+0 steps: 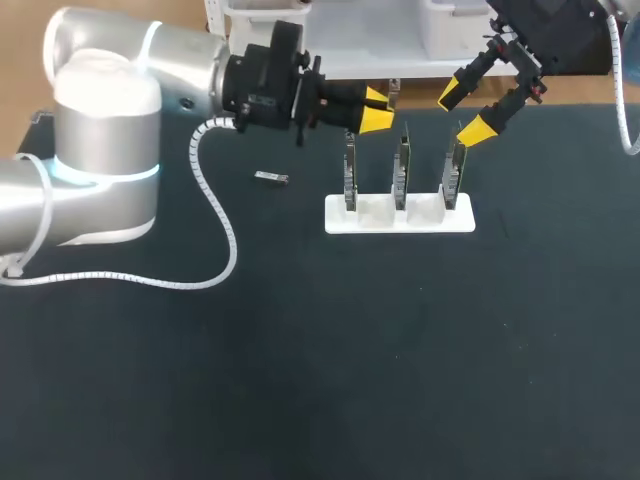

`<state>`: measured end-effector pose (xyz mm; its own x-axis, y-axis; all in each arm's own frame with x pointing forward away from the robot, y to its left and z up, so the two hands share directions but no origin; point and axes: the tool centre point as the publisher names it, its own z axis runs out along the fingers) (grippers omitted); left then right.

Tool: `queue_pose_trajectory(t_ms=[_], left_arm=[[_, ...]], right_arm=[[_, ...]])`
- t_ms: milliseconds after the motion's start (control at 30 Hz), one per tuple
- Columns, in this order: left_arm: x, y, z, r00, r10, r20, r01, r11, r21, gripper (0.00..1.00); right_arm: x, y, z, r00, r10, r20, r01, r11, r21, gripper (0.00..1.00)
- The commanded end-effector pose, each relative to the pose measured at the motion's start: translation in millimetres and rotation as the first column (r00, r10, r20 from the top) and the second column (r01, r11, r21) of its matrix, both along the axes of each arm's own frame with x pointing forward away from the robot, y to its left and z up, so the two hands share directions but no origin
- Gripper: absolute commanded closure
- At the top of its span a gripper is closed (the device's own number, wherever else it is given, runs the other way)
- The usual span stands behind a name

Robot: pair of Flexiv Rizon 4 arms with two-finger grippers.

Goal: Pick up the optical module with the left hand, and insert it into the network port with the right hand.

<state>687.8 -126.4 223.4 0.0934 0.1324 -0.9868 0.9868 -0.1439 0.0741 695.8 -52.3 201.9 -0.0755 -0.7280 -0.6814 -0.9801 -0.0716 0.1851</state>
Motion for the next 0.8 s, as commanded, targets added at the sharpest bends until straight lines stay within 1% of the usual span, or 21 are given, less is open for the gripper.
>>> queue_pose_trajectory(t_ms=[33, 100, 267, 433, 467, 600, 800], left_arm=[[5.1, -9.5, -8.6, 1.000, 0.000, 0.000, 0.000, 1.000, -0.013, 1.00], [6.0, -12.7, -10.6, 1.000, 0.007, 0.004, -0.007, 1.000, 0.000, 1.00], [10.1, -20.0, -14.4, 1.000, 0.016, -0.002, -0.016, 1.000, -0.007, 1.00], [12.0, -27.9, -18.6, 1.000, 0.010, -0.004, -0.010, 1.000, 0.003, 1.00], [13.1, -28.8, -20.2, 1.000, 0.010, -0.001, -0.010, 1.000, 0.013, 1.00], [21.0, -28.3, -27.4, 1.000, 0.015, -0.025, -0.015, 1.000, 0.014, 1.00], [28.7, -30.3, -26.5, 0.999, 0.026, -0.018, -0.026, 1.000, 0.012, 1.00]], right_arm=[[0.8, 0.0, -0.3, 1.000, 0.001, -0.001, -0.001, 1.000, 0.000, 0.00], [0.8, 0.0, -0.3, 1.000, 0.001, -0.001, -0.001, 1.000, 0.000, 0.00], [0.8, 0.0, -0.3, 1.000, 0.001, -0.001, -0.001, 1.000, 0.000, 0.00], [0.8, 0.0, -0.3, 1.000, 0.001, -0.001, -0.001, 1.000, 0.000, 0.00], [0.8, 0.0, -0.3, 1.000, 0.001, -0.001, -0.001, 1.000, 0.000, 0.00], [0.8, 0.0, -0.3, 1.000, 0.001, -0.001, -0.001, 1.000, 0.000, 0.00], [0.8, 0.0, -0.3, 1.000, 0.001, -0.001, -0.001, 1.000, 0.000, 0.00]])
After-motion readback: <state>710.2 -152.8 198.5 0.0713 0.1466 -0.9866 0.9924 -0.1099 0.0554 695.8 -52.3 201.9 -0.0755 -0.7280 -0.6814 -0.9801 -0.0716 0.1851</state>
